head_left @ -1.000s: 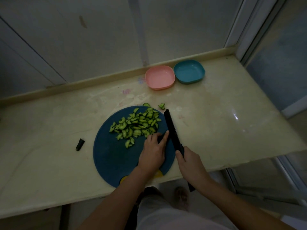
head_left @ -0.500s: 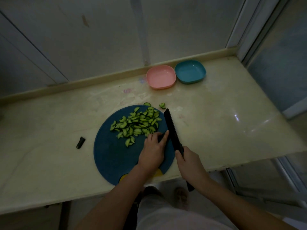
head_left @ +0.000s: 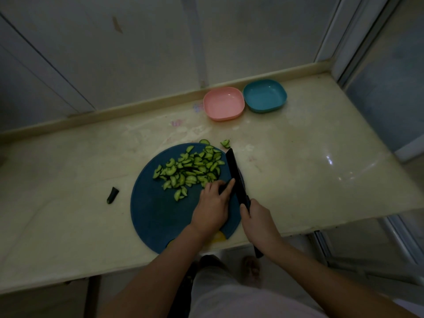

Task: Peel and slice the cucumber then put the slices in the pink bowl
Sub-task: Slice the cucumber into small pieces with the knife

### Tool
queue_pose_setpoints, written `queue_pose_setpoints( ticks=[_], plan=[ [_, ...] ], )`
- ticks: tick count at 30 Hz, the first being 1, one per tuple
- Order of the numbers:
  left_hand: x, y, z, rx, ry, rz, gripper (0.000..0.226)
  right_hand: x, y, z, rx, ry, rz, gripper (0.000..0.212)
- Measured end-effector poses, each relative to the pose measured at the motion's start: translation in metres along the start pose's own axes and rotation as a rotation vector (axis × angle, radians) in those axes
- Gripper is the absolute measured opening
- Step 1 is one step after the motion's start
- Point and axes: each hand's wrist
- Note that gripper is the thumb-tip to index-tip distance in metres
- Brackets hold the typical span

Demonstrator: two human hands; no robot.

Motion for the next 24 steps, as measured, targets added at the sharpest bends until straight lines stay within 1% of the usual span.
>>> queue_pose_setpoints(
  ticks=[3,14,24],
  plan=[
    [0.0,0.001,-0.001,0.011,0.003,-0.006,0.052,0.002,0.001,-0.003,0.017,-0.002,-0.01,0.031],
    [-0.001,0.0,0.0,0.023,0.01,-0.017,0.051,0.009,0.007,-0.004,-0.055,0.006,0.009,0.031],
    [0.0,-0.001,0.0,0.026,-0.005,-0.041,0.051,0.013,0.009,-0.004,-0.133,-0.027,0.028,0.03]
  ],
)
Point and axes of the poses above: each hand's wrist, its own x-axis away from the middle knuckle, its own y-axis out of the back of the hand, z = x × y, and after that the axes turned 6 degrees about -z, right-handed
